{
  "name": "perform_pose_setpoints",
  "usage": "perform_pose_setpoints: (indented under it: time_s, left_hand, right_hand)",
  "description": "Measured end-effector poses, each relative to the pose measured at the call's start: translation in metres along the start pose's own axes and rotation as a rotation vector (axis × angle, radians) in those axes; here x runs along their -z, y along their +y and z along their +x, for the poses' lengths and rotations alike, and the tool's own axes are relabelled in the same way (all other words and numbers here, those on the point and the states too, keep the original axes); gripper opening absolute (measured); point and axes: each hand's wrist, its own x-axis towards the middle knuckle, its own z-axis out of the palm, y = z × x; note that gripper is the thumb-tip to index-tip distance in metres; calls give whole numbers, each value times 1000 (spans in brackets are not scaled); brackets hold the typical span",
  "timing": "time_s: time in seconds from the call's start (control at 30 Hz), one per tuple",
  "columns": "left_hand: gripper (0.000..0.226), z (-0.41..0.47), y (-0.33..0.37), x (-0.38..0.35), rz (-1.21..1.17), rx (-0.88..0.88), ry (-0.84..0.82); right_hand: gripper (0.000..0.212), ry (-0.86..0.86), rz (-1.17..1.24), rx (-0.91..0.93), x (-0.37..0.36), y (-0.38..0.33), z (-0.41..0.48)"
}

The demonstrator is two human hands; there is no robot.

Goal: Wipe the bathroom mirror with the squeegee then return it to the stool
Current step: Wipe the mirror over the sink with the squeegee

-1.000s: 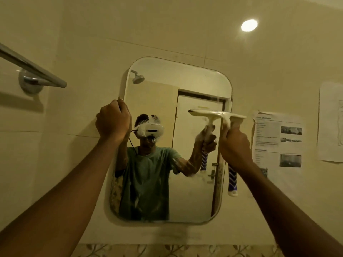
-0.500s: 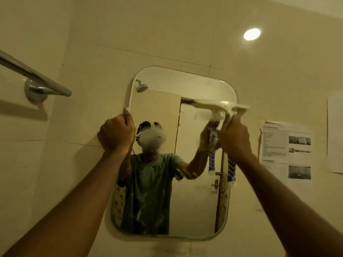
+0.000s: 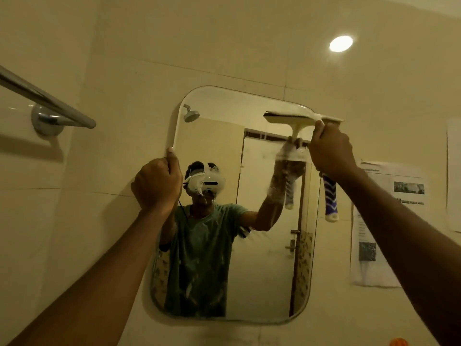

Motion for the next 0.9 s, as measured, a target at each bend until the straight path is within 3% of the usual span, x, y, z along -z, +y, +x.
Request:
perform_pose_setpoints:
  time_s: [0.27, 0.43, 0.6, 0.9]
  left_hand:
    - [61, -1, 0, 3, -29, 18, -55]
    - [59, -2, 0, 3, -35, 19, -75]
    - [60, -3, -3, 2, -38, -5, -53]
    - [62, -8, -4, 3, -36, 19, -45]
  right_hand:
    - [42, -78, 65, -113, -16, 40, -118]
    - [41, -97, 47, -33, 20, 11, -46]
    - [46, -110, 2, -100, 31, -6, -1]
    - [49, -236, -25, -133, 16, 31, -125]
